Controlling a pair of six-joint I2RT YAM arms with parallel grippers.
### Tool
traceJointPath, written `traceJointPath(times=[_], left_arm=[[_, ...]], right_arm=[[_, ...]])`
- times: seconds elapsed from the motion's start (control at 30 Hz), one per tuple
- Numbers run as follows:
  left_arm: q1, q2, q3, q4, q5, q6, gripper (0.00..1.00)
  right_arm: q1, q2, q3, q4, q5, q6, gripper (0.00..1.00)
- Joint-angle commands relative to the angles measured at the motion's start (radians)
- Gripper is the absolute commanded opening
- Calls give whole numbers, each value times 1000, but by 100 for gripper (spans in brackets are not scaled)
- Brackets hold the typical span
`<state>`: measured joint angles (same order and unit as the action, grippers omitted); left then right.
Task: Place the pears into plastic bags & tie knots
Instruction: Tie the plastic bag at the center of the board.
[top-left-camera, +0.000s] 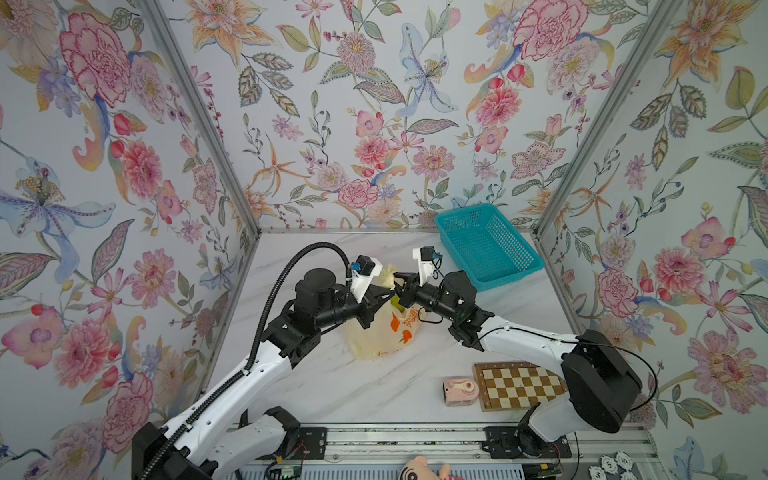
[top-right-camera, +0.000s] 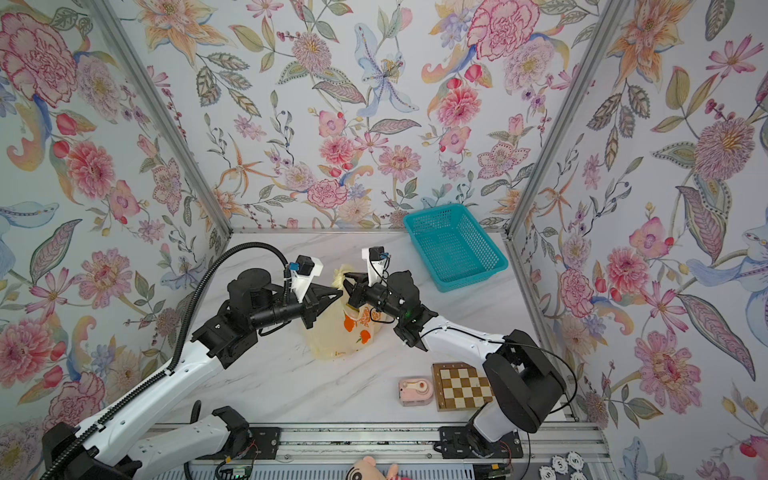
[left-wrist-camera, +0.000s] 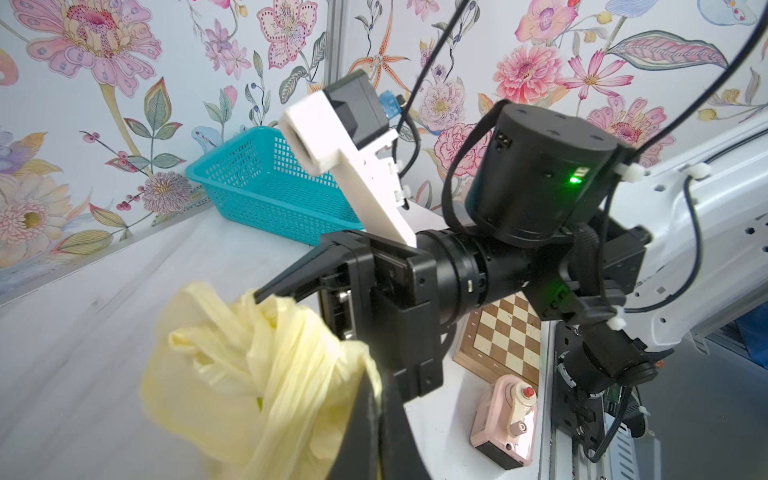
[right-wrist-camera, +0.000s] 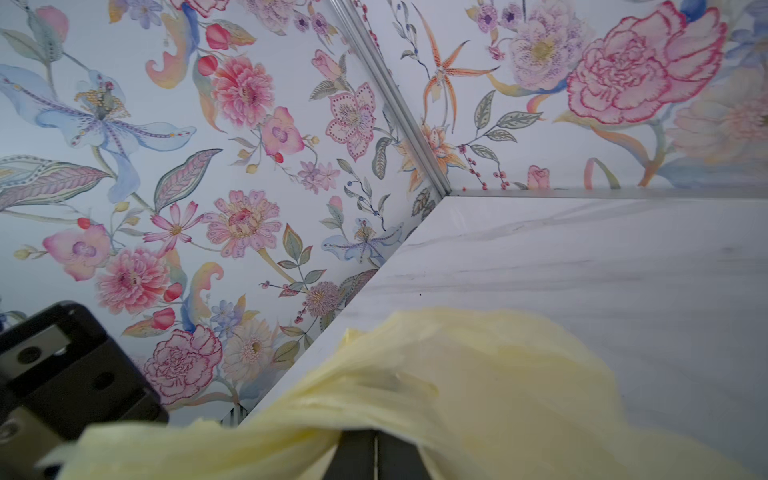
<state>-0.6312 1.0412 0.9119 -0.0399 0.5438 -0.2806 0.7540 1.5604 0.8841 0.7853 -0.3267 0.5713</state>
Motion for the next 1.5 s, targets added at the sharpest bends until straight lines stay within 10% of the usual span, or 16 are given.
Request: traceJointPath(times=[0.0,0.23,0.43,0.6,0.87,1.2,1.47], left_arm=[[-60,-37,-27,81,-51,-69,0],[-80,-74,-68,58,-202,-95,0],[-80,-160,-77,-8,-283,-98,57],[-70,-231,-56,-92,-358,-91,78],[35,-243,-40,-213,-437,-118,61],[59,-79,-70,-5,-150,-143,52],[59,-85,2,-75,-209,-107,69]], right_arm=[[-14,73,43,85,-200,-40,0],[11,205,72,308,-457,-1,0],[16,233,55,376,-488,-4,0],[20,228,57,331,-494,-26,0],[34,240,91,256,-549,-62,0],[76,274,155,232,-602,-56,0],[75,269,122,397,-461,3,0]])
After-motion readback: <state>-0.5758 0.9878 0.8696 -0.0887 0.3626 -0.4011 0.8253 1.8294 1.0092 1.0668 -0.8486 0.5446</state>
